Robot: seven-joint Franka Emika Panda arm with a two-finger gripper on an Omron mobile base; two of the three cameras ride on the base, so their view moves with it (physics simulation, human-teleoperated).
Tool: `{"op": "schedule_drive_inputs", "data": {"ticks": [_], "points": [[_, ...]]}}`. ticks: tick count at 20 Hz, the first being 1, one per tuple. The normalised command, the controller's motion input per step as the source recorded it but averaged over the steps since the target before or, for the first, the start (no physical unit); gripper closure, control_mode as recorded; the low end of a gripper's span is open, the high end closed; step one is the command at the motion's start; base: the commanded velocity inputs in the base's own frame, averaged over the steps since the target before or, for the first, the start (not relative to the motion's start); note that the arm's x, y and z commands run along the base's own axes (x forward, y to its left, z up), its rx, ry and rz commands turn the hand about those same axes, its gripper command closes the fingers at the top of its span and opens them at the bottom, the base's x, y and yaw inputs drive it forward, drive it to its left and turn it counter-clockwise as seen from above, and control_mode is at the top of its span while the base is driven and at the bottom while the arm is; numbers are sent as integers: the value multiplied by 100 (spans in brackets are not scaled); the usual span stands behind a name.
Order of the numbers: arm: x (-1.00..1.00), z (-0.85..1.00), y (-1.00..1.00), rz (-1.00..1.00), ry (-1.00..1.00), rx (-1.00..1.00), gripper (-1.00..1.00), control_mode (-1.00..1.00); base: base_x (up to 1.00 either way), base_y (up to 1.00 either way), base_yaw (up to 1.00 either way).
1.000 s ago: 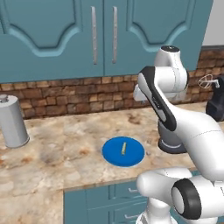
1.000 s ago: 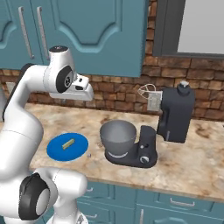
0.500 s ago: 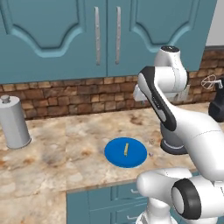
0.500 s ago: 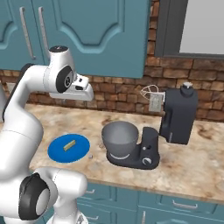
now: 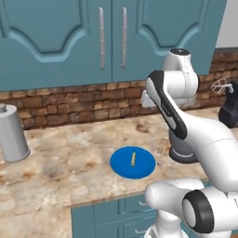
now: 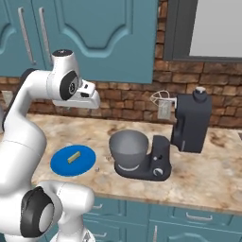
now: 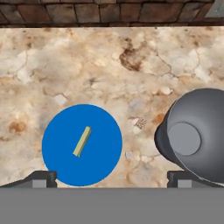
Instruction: Add butter and sugar cubes to the stand mixer bowl and then turn on the stand mixer to begin making frosting.
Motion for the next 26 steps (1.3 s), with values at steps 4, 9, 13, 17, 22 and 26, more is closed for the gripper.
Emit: {"op": "schedule_drive_inputs", "data": {"ticks": [4,9,13,17,22,26], "points": [[0,0,0,0,0,0,-100,100,20,58,-1],[0,0,0,0,0,0,-100,100,6,64,9],[0,0,0,0,0,0,-100,100,55,55,21],[0,0,0,0,0,0,-100,100,66,-7,1],[0,0,0,0,0,0,-100,100,-8,-53,2],[0,0,0,0,0,0,-100,100,-4,-50,0]]}}
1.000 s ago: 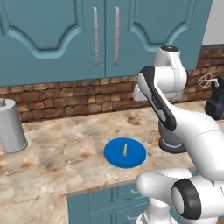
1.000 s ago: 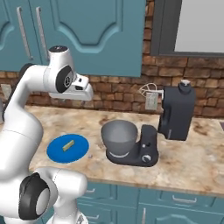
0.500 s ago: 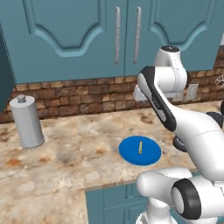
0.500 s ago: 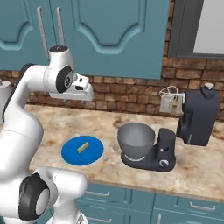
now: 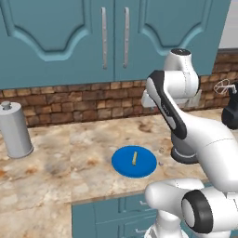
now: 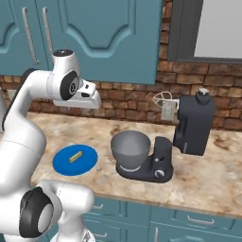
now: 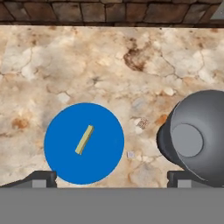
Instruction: Add butter and sugar cubes to the stand mixer bowl and then turn on the stand mixer to begin making frosting.
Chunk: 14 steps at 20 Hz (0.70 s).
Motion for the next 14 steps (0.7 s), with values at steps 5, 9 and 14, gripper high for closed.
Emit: {"op": "schedule_drive_inputs", "data": {"ticks": [5,9,14], "points": [[0,0,0,0,0,0,-100,100,50,5,0],[0,0,0,0,0,0,-100,100,50,60,-7],[0,0,0,0,0,0,-100,100,34,79,-5]]}}
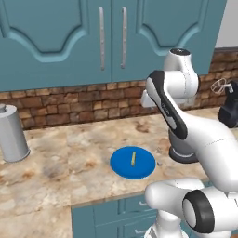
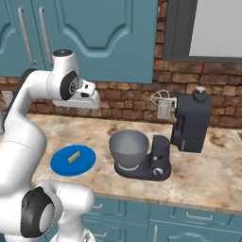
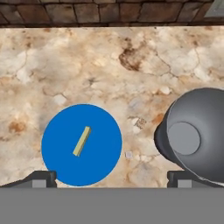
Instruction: Add butter and sugar cubes to the stand mixer bowl and then turn on the stand mixer to begin making frosting.
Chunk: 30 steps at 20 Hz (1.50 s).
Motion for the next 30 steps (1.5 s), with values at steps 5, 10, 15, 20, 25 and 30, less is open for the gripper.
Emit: {"op": "schedule_drive_inputs", "data": {"ticks": [5,10,15,20,25,30], "points": [[0,0,0,0,0,0,-100,100,4,48,14],[0,0,0,0,0,0,-100,100,14,46,1],[0,0,0,0,0,0,-100,100,19,26,-3],[0,0,0,0,0,0,-100,100,15,0,0],[5,-17,0,0,5,0,-100,-100,3,0,0],[-34,-59,0,-3,9,2,-100,-100,0,0,0]]}}
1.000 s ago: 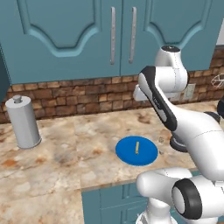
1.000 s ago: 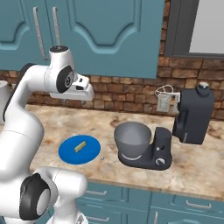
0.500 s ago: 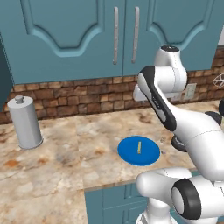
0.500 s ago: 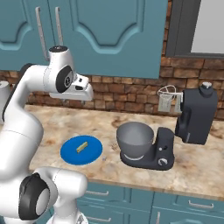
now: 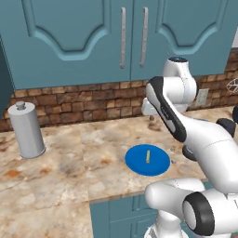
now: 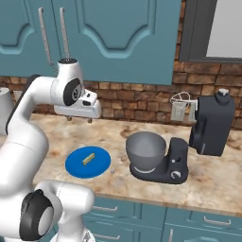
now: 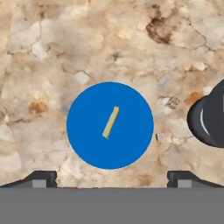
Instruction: Add butter and sugar cubes to the stand mixer bowl and then turn on the stand mixer to begin making frosting.
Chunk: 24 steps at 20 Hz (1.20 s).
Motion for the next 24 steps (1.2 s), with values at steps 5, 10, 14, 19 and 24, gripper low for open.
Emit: {"op": "schedule_drive_inputs", "data": {"ticks": [5,10,14,19,24], "points": [[-42,-61,0,-11,14,0,-100,-100,0,0,0],[-8,-57,1,-9,17,0,-100,-100,0,0,0],[3,-48,0,-7,8,0,-100,-100,0,0,0],[12,-32,16,-9,3,-1,-100,-100,0,0,0],[20,-35,13,-16,3,0,-100,-100,0,0,0]]}}
